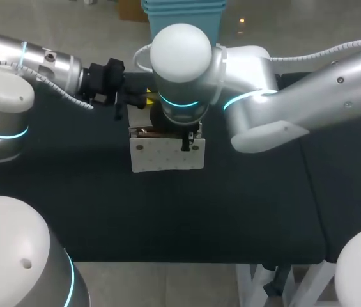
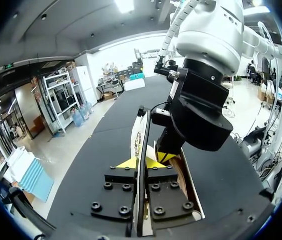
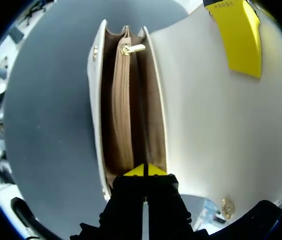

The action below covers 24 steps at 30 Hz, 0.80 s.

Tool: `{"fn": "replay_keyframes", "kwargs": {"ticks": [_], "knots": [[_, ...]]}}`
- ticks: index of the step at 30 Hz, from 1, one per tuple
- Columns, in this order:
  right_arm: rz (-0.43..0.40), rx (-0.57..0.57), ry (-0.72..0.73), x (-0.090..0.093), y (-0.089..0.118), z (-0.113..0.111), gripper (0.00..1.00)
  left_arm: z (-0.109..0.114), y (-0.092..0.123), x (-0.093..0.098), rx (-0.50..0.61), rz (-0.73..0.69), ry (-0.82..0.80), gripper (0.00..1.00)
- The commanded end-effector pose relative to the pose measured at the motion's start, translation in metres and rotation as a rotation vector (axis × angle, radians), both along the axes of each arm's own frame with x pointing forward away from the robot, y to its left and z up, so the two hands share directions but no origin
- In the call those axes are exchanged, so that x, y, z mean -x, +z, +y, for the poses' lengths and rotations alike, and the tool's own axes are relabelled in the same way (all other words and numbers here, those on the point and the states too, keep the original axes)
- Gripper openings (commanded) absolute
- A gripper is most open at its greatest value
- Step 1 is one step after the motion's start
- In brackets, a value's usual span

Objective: Pick up the bag, open it, inspect its contents, close it, and place it on the opposite side

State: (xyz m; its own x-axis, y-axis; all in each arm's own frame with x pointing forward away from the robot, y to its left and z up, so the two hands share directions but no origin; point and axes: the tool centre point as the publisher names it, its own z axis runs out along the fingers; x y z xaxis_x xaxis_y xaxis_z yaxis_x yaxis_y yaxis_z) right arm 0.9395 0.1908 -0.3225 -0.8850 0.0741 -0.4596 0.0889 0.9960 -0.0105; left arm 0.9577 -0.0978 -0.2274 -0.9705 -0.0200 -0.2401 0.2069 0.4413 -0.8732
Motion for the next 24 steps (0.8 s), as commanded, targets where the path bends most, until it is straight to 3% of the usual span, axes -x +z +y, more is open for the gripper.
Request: {"fn": "replay_keyframes", "kwargs": {"ticks": [1, 10, 18, 24], "knots": [[-0.008, 0.022, -0.019, -0.006, -0.01, 0.024, 0.0, -0.012, 0.006, 0.004, 0.007, 0.0, -0.007, 0.0], [-0.006, -0.008, -0.016, -0.013, -0.004, 0.033, 0.0, -0.014, 0.004, 0.003, 0.004, -0.002, -0.02, 0.0], [0.047, -0.044, -0.016, -0.007, -0.011, 0.036, 0.0, -0.014, 0.0, -0.001, 0.004, -0.009, -0.028, 0.0], [0.025, -0.055, -0.006, -0.003, -0.002, 0.041, 0.0, -0.015, -0.003, -0.003, 0.001, -0.007, -0.029, 0.0]]}}
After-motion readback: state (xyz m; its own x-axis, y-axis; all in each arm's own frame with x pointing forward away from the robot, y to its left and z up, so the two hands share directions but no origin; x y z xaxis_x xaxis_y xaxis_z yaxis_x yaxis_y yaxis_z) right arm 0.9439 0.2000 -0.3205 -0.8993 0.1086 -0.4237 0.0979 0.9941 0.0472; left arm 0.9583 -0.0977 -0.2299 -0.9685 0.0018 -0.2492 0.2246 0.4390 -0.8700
